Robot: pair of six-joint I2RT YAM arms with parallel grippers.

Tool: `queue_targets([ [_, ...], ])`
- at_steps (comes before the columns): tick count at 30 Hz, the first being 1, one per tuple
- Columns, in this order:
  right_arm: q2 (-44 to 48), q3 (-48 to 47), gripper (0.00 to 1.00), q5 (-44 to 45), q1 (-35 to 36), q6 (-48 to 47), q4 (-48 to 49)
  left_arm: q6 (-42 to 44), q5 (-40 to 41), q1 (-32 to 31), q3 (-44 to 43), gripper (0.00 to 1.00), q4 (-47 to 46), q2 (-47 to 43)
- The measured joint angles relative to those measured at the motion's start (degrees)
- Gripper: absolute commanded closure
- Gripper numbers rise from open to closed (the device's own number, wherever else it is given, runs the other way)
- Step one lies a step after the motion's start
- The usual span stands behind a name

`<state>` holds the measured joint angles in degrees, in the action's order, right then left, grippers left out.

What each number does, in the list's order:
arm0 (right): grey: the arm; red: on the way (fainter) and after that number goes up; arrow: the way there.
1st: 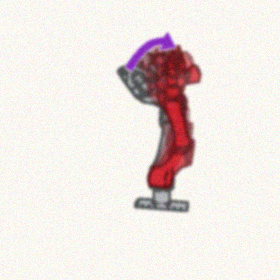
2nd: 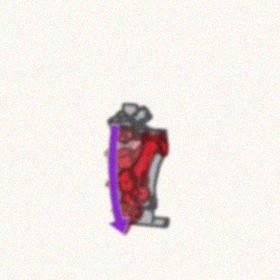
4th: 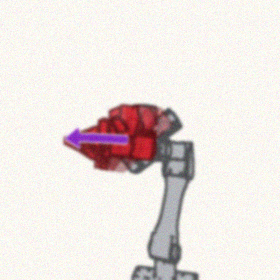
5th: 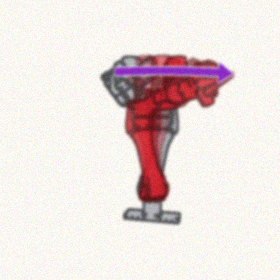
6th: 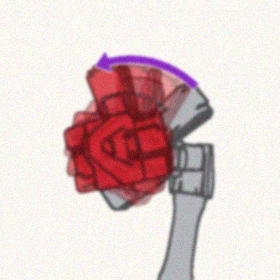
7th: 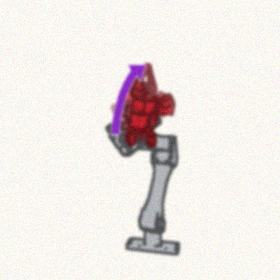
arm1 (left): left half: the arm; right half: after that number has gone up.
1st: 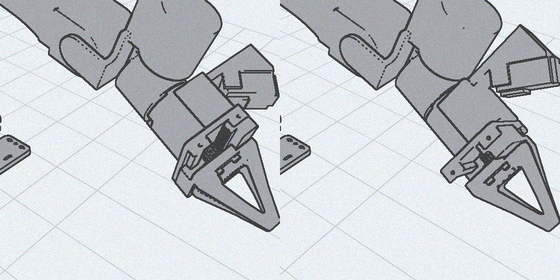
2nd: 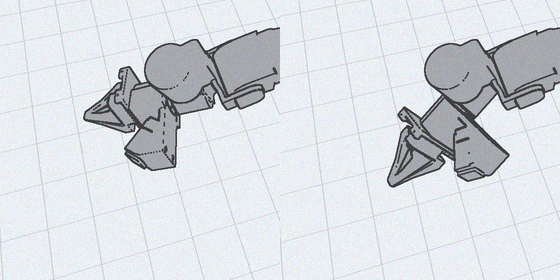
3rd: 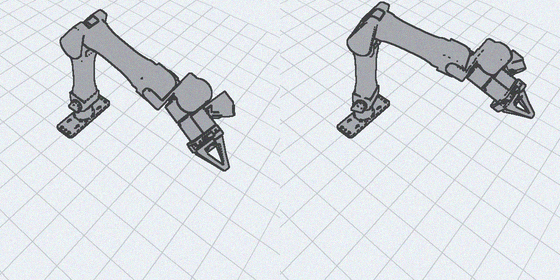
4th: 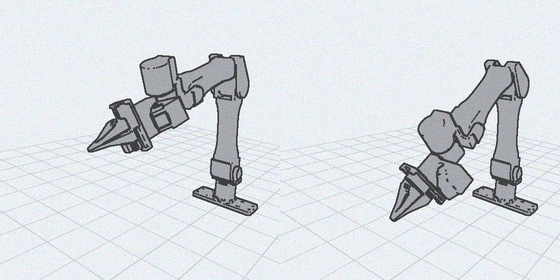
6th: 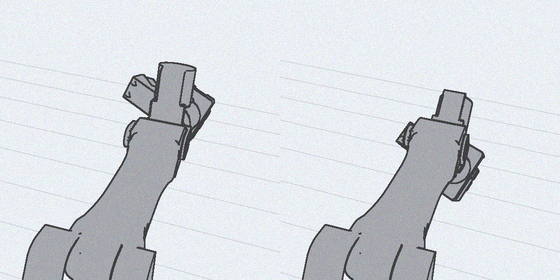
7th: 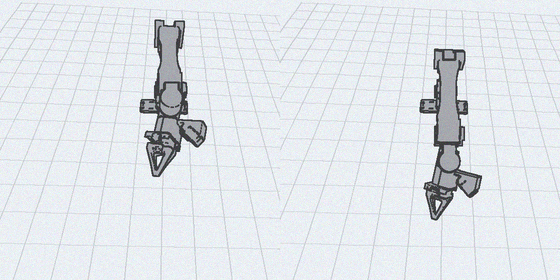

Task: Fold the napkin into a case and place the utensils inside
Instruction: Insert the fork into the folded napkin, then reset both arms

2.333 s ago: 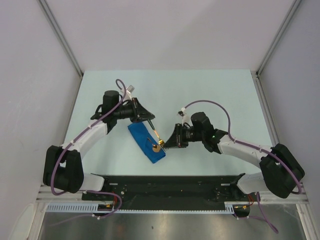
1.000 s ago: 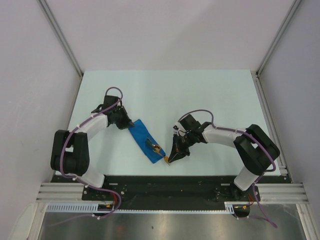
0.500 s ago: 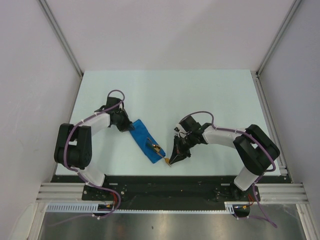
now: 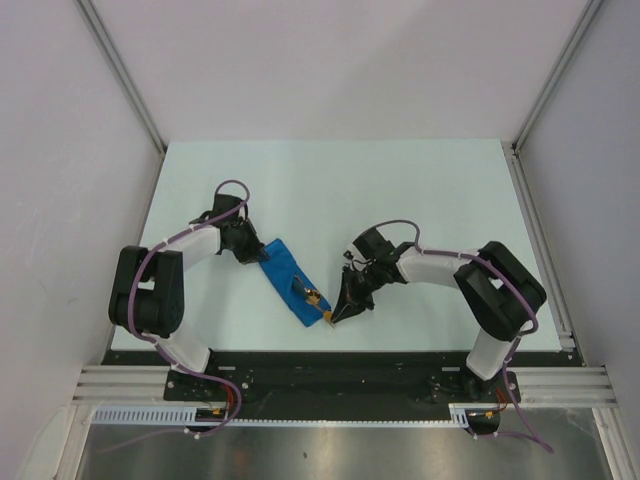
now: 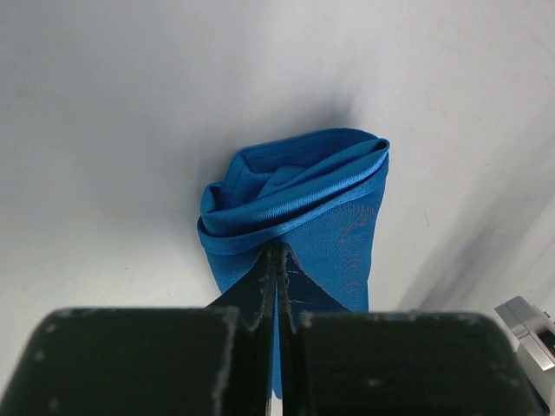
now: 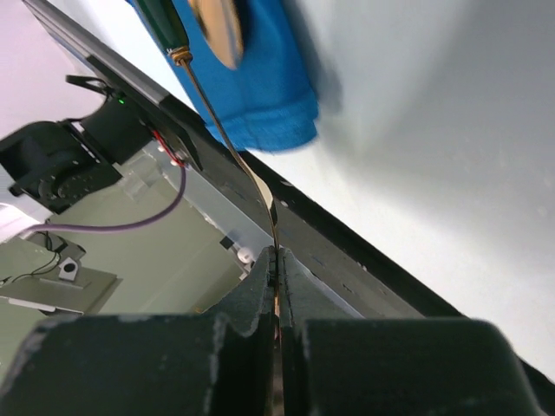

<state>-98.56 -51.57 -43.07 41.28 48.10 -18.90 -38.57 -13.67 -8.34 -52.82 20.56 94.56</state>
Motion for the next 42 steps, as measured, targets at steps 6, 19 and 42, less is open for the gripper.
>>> queue_targets([
  [6, -3.76, -4.13, 1.0, -0.11, 1.33, 2.51, 3.21, 0.0, 0.0, 0.0, 0.0, 1.0, 0.0, 0.0],
  [19, -11.32, -7.17, 1.0, 1.25, 3.56, 9.29, 14.91, -0.22, -0.04, 0.0, 0.61, 1.0, -0.31, 0.0],
  [42, 7.8, -7.91, 0.0, 20.28, 4.76, -0.94, 3.15, 1.99, 4.61, -14.03, 0.76, 0.37, 1.01, -25.92],
])
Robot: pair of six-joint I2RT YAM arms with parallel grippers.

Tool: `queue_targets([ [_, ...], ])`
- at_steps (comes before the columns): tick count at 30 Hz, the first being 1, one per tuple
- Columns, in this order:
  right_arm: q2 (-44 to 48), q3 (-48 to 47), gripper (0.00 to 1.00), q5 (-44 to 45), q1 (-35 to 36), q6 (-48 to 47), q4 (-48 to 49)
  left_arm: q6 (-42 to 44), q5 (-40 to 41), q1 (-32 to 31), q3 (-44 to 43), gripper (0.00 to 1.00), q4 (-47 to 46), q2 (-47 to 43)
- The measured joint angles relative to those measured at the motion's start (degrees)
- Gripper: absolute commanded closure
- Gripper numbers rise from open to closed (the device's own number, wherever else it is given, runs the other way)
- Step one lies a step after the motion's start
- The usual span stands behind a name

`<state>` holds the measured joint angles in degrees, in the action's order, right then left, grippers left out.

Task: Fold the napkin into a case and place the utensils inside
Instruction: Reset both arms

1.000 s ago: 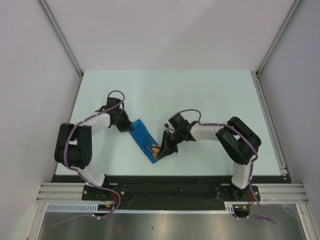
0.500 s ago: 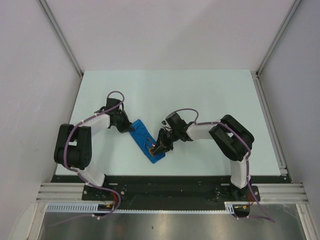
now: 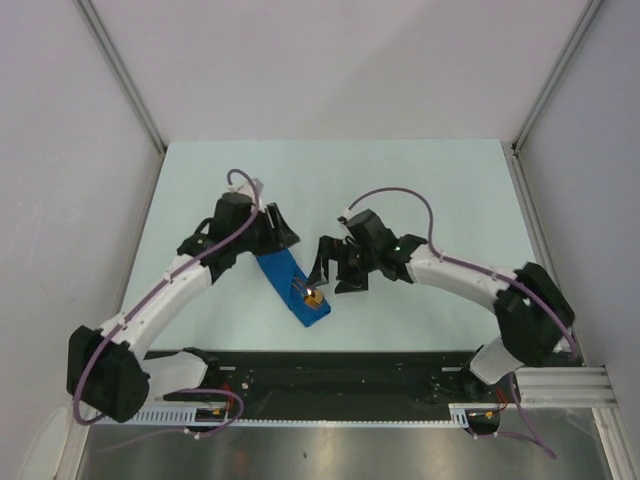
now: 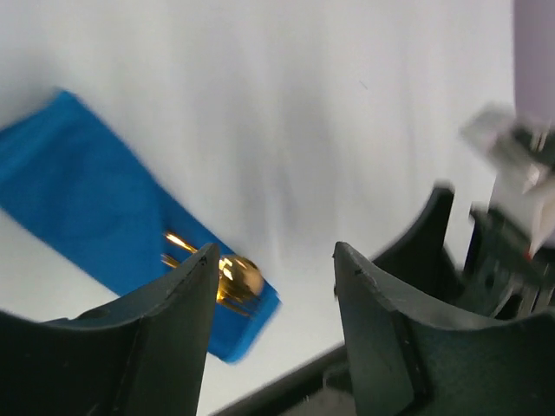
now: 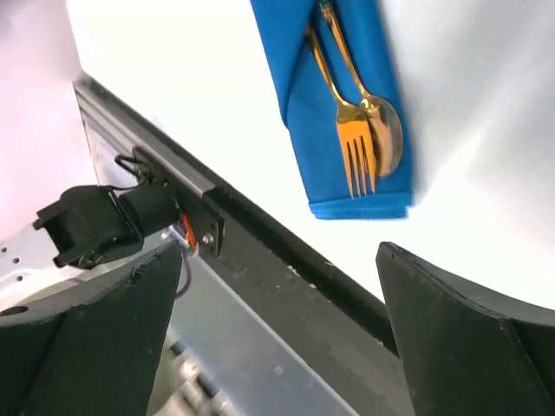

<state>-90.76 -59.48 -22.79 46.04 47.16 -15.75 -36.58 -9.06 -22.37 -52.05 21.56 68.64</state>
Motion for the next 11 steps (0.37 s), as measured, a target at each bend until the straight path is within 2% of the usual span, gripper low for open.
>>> queue_targets([
  [2, 6.16, 1.4, 0.0, 3.74, 0.02, -2.12, -1.84, 0.61, 1.18, -6.47, 0.0, 0.3, 0.24, -3.41],
  [5, 15.82, 5.18, 0.0, 10.25, 0.2, -4.74, -3.48, 0.92, 1.68, -13.68, 1.16, 0.28, -0.79, -8.81],
  [9, 28.22, 14.12, 0.0, 15.78, 0.24, -6.75, -3.17, 0.55, 3.87, -20.04, 2.78, 0.26, -2.05, -13.14],
  [11, 33.4, 19.26, 0.0, 16.96, -0.09, -7.21, -3.15, -0.15, 5.33, -23.5, 4.68, 0.22, -3.5, -14.56],
])
